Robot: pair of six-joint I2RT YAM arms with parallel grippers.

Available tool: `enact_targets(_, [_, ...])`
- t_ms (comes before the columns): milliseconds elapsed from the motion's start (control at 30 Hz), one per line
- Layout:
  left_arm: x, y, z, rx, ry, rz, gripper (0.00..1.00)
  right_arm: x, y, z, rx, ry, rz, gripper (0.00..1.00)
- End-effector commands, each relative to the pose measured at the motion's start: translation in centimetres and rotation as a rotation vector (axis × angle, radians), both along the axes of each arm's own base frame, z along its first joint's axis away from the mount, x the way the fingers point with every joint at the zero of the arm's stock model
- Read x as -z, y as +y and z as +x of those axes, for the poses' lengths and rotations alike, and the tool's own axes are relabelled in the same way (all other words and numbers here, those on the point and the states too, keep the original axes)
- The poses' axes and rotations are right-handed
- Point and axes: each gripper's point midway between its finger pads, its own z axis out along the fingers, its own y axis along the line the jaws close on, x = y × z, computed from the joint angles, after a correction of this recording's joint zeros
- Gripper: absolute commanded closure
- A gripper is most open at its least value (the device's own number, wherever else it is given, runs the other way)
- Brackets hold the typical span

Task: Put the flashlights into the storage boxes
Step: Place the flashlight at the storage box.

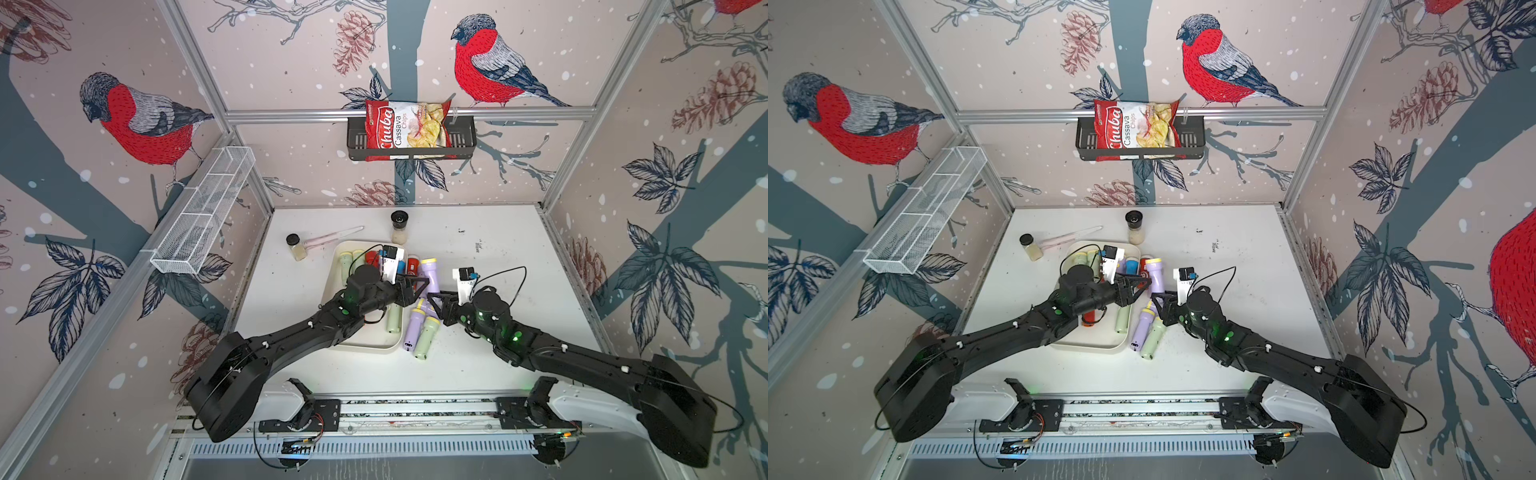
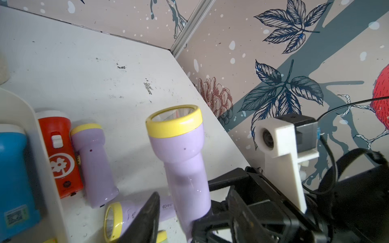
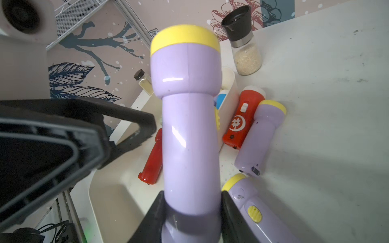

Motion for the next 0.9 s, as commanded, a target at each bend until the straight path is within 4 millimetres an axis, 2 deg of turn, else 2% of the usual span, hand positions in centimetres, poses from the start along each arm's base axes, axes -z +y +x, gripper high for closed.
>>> enact_targets(0, [-0.6,-0.5,0.6,-0.021,-0.022,-0.007,0.48,-2.1,0.7,0.3,0.009,-0.062,0.04,0.71])
enact_targets(233, [-0.1,-1.0,0.8,-0.02,-0.002,-0.02,0.47,-2.5,1.3,0.0,-0.001,-0.086,0.026,0.7])
enact_targets(367, [-0.1,-1.4,0.8,-0.016,0.002,-0.024,0.5,-2.5,1.6,-0.2,-0.007,-0.09,0.016,0.7])
enact_targets(733, [-0.2,-0.4,1.2,-0.065,-0.013,0.012,0.7,-2.4,2.2,-0.5,-0.022,-0.101,-0.009,0.68])
enact_targets(800, [-0.1,0.0,1.4,-0.089,-0.017,0.034,0.73,-2.3,2.2,-0.5,-0.021,-0.104,-0.012,0.65])
enact_targets(867, [0.3,0.8,1.6,-0.123,-0.013,0.075,0.75,-2.3,1.9,-0.3,-0.009,-0.108,-0.02,0.53])
